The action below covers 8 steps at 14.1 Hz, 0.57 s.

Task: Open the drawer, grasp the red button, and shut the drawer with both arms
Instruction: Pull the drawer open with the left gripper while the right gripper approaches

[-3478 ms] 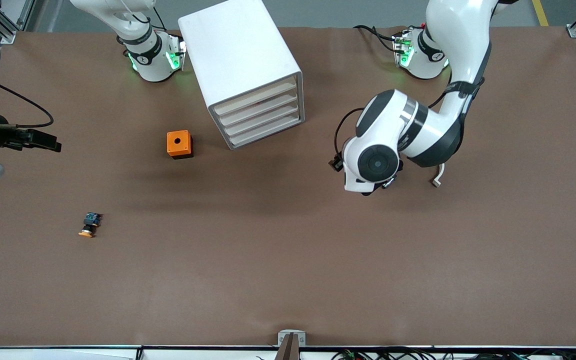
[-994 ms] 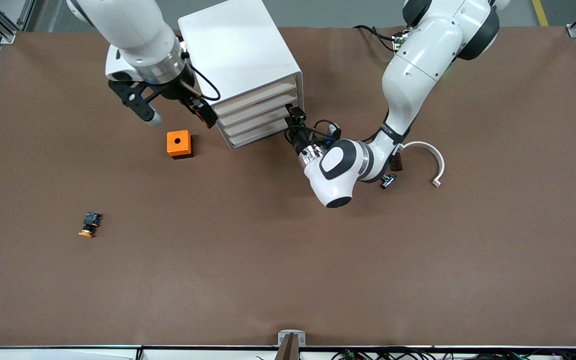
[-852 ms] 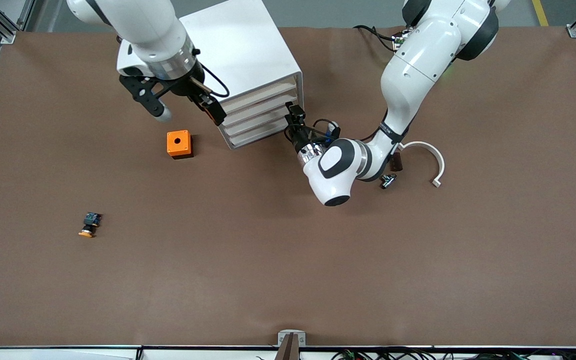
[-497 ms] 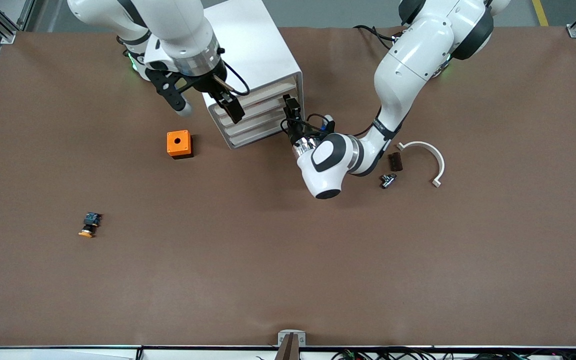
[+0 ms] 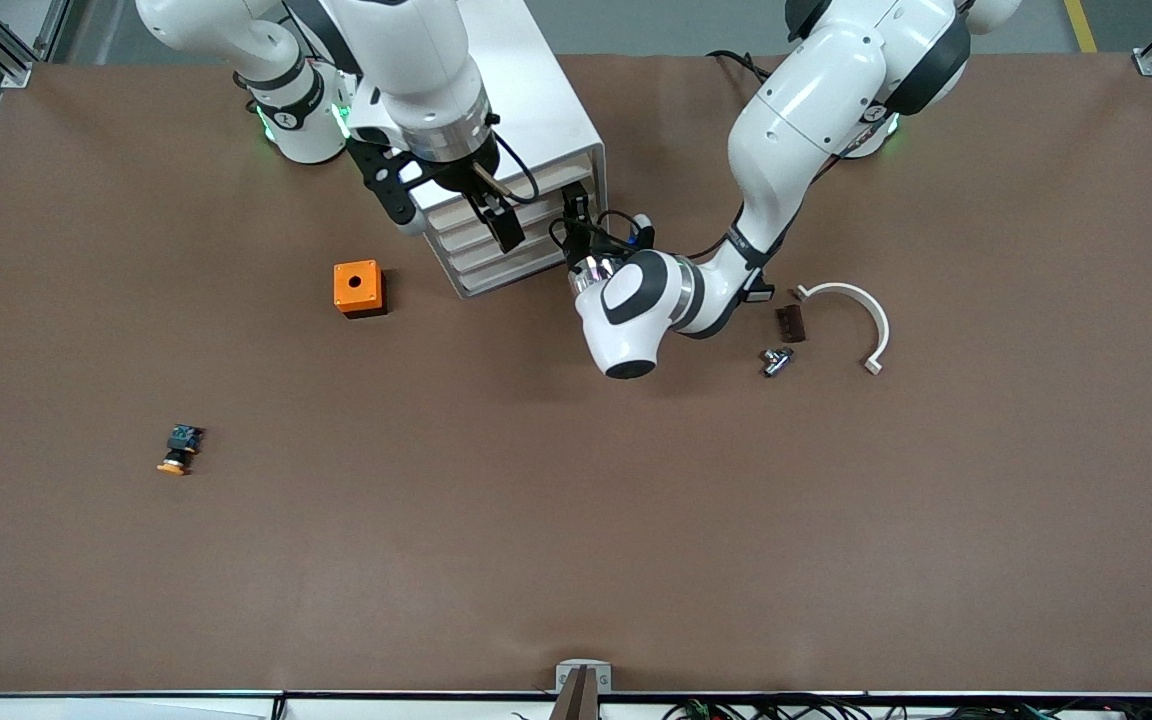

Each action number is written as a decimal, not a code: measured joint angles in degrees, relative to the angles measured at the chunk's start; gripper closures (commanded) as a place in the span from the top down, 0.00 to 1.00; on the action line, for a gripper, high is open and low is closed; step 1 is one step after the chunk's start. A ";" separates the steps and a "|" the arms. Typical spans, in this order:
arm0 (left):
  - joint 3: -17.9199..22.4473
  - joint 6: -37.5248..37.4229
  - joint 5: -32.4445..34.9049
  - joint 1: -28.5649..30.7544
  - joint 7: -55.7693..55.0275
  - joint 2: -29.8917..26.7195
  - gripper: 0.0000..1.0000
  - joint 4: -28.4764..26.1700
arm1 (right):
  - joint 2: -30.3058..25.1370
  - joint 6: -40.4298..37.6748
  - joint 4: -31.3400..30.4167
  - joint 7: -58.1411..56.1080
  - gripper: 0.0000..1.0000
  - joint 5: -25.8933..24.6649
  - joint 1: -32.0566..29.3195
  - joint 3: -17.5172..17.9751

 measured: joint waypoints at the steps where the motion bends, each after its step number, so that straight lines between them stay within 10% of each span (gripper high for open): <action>1: 0.00 0.00 0.00 -0.01 -0.09 0.00 0.16 0.00 | 0.46 0.25 0.00 0.39 1.00 -0.01 0.44 0.00; 8: 0.19 -0.23 -0.24 0.61 -1.63 0.03 0.06 0.06 | 3.12 1.84 0.88 3.84 1.00 -0.03 1.93 0.00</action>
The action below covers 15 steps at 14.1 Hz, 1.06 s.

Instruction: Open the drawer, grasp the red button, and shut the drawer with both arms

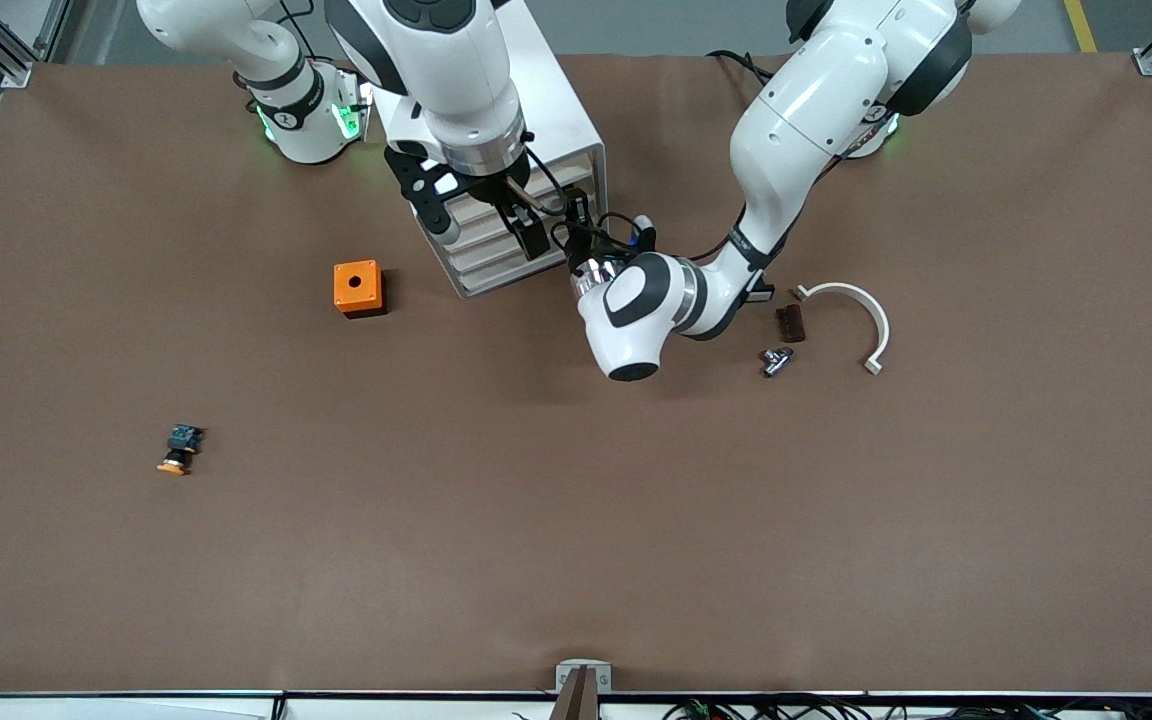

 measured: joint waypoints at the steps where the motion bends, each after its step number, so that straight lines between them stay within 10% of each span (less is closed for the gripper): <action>1: 0.03 0.00 0.00 0.02 -0.25 0.00 0.06 0.00 | 0.37 0.00 0.31 0.20 1.00 0.00 0.21 0.00; 15: 0.76 0.13 -1.81 7.64 -0.32 0.12 0.08 -0.01 | 3.37 0.95 1.22 2.21 1.00 0.00 1.81 -0.01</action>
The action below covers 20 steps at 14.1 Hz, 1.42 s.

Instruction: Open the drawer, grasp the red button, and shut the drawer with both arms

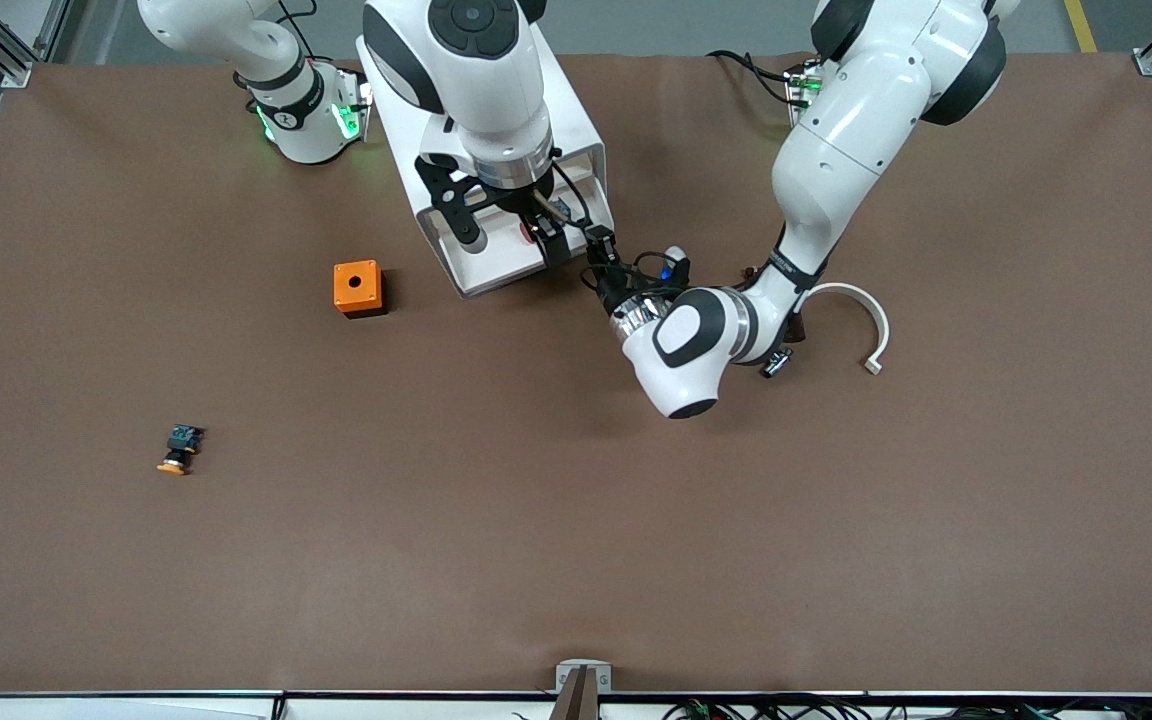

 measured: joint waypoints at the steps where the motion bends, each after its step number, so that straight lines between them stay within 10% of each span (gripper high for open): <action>1: 0.00 0.08 -0.09 0.76 0.00 0.00 0.08 0.00 | 0.27 0.03 0.02 0.15 1.00 0.00 0.26 0.00; 15: 0.03 0.68 -1.23 7.93 0.35 0.00 0.15 0.16 | 7.20 7.20 0.01 3.27 1.00 -2.49 6.07 -0.03; 16: 0.03 0.68 -1.23 8.02 0.38 0.00 0.21 0.17 | 7.65 7.41 0.02 3.27 1.00 -3.07 6.35 -0.03; 19: 0.02 0.69 -1.24 8.10 1.35 0.00 0.95 0.34 | 8.63 7.83 0.01 3.27 1.00 -4.29 6.85 -0.03; 20: 0.03 0.85 -1.26 8.25 2.57 0.00 1.00 0.52 | 8.91 8.07 0.01 3.26 1.00 -4.34 7.03 -0.03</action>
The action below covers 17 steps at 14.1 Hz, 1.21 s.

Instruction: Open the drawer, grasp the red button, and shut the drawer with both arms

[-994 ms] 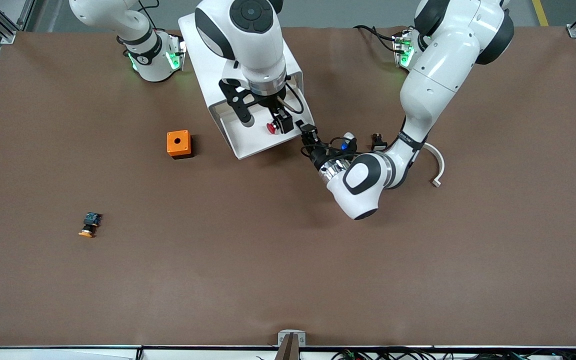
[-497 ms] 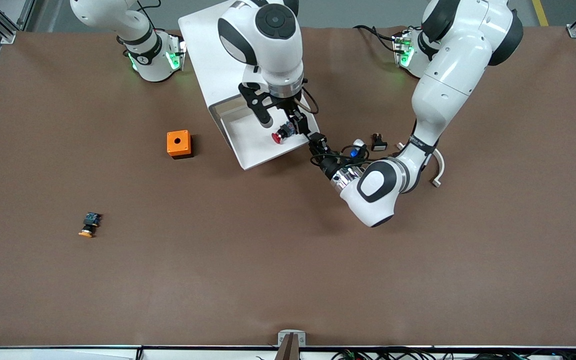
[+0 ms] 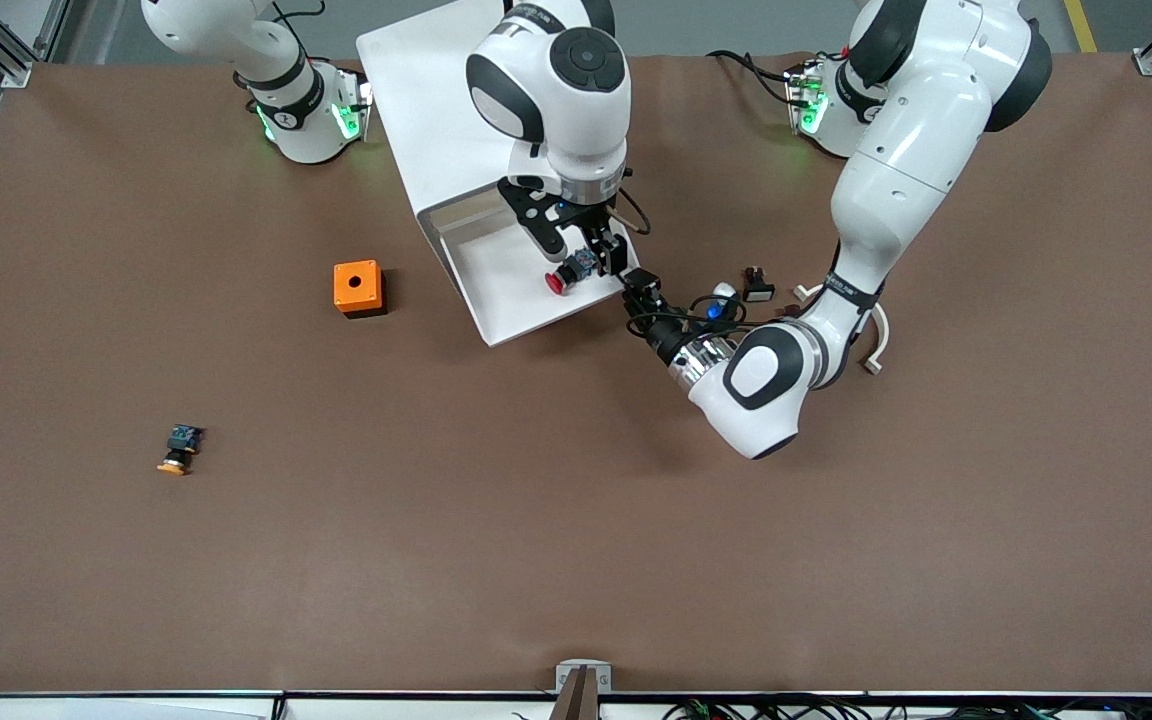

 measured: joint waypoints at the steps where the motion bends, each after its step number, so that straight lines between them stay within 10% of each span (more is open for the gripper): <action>1: 0.00 0.25 -0.03 0.26 1.58 0.00 1.00 0.34 | 0.34 0.12 0.00 0.00 1.00 -0.11 0.24 0.00; 17: 4.22 1.65 1.64 1.83 52.59 -0.10 1.00 10.88 | 3.30 3.46 -2.61 -0.17 0.97 -2.96 0.92 -0.52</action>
